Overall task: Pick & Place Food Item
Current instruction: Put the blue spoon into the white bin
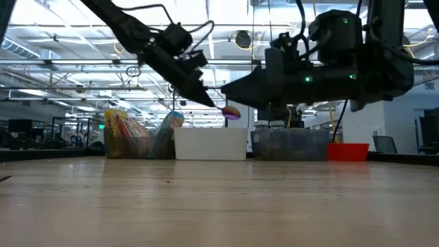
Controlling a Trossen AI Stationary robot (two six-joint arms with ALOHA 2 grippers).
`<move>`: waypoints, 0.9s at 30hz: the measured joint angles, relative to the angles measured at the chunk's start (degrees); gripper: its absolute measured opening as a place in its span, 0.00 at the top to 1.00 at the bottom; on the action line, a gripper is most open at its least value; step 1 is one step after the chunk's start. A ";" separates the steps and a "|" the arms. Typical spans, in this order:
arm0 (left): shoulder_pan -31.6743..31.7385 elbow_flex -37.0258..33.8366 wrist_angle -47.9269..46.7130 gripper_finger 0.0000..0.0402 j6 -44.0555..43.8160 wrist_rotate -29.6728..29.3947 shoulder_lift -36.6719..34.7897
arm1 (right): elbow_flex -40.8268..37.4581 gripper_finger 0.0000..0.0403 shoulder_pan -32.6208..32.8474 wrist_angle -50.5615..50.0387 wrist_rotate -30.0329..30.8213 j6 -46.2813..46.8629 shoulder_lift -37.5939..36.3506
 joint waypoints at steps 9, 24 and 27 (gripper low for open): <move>0.74 6.89 0.97 0.95 -0.91 0.62 8.56 | 1.40 0.59 -3.33 -0.42 -4.36 -4.65 0.23; 2.47 7.02 -0.70 0.95 -4.26 -0.66 14.98 | 1.34 0.59 -5.60 -2.16 -8.89 -3.07 0.19; 2.47 7.02 -0.34 0.95 -4.66 -0.67 15.98 | 1.36 0.59 -5.60 -2.13 -8.89 -3.05 0.19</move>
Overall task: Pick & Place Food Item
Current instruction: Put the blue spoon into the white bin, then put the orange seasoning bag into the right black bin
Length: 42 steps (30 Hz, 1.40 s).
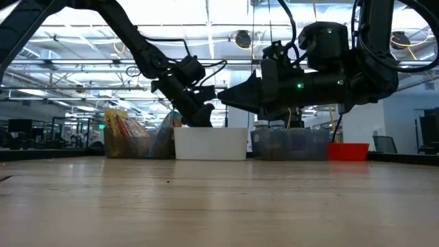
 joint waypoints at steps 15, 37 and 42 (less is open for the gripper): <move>0.27 0.00 -1.77 0.93 -1.52 -1.49 0.56 | -0.01 0.59 0.00 -0.10 -0.02 1.27 0.00; 0.29 0.40 -0.90 0.64 -3.02 -3.64 0.35 | -0.02 0.59 0.00 -0.11 -0.03 1.11 0.00; 0.19 3.23 -4.47 0.61 -3.00 -3.99 -2.44 | 0.00 0.59 0.00 -0.88 0.03 -0.19 0.00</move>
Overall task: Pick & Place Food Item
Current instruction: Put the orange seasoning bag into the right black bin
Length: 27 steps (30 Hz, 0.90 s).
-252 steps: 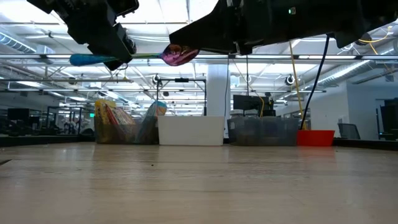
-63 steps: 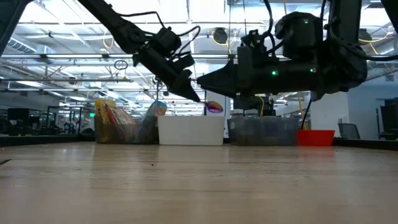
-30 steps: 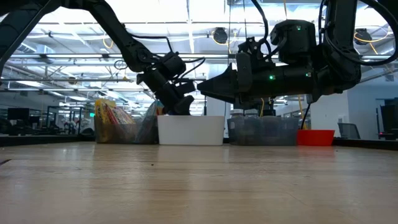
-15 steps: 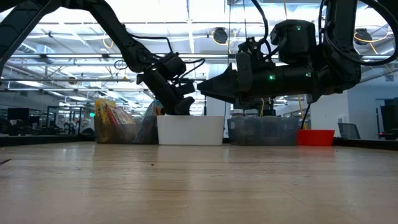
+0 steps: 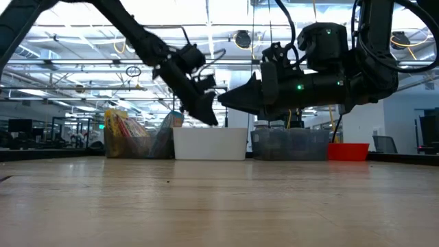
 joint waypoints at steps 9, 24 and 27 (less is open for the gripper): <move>-1.60 1.80 -13.32 0.60 -1.50 0.49 -13.40 | 0.00 0.59 -0.11 -1.33 0.28 -4.42 0.00; -17.41 -28.04 -6.26 0.60 -15.72 10.07 -48.18 | -0.02 0.59 -0.13 -1.49 0.41 -4.57 0.00; -23.94 -37.87 3.06 0.60 -21.97 10.04 -56.14 | -0.02 0.59 -0.13 -1.57 0.41 -3.08 0.00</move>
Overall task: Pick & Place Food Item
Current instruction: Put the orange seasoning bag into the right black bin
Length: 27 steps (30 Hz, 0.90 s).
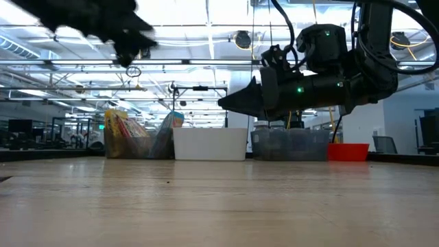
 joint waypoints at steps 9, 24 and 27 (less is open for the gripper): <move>-22.98 -24.39 39.82 0.60 -4.54 -3.47 -16.23 | 0.01 0.59 0.44 -0.92 -0.16 14.47 -0.02; -43.88 -33.29 55.48 0.60 -2.51 -15.06 -12.13 | 3.17 0.59 15.39 -4.08 10.51 21.43 -0.01; -47.32 -33.27 55.45 0.60 -4.10 -19.23 -9.66 | 5.26 0.59 18.93 -4.03 13.18 19.90 1.25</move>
